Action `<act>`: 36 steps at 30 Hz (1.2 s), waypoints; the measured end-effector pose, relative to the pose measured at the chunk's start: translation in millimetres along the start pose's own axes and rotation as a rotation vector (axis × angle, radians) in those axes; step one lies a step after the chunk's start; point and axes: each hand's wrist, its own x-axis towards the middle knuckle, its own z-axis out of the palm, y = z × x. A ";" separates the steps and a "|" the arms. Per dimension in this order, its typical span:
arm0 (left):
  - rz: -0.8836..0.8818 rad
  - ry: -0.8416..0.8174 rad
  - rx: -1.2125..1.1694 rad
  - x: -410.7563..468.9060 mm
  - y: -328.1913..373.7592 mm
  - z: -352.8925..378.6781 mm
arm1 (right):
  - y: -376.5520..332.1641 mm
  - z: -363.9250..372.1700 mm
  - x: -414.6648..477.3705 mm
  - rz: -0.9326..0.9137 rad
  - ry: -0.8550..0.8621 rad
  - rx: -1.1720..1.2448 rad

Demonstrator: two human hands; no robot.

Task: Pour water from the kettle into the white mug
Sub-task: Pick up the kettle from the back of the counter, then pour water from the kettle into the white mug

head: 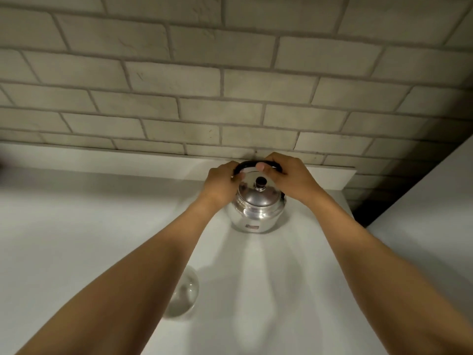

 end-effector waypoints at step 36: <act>0.188 -0.026 -0.009 -296.0 1.4 47.8 | -113.3 -11.1 -209.8 -0.063 0.052 -0.143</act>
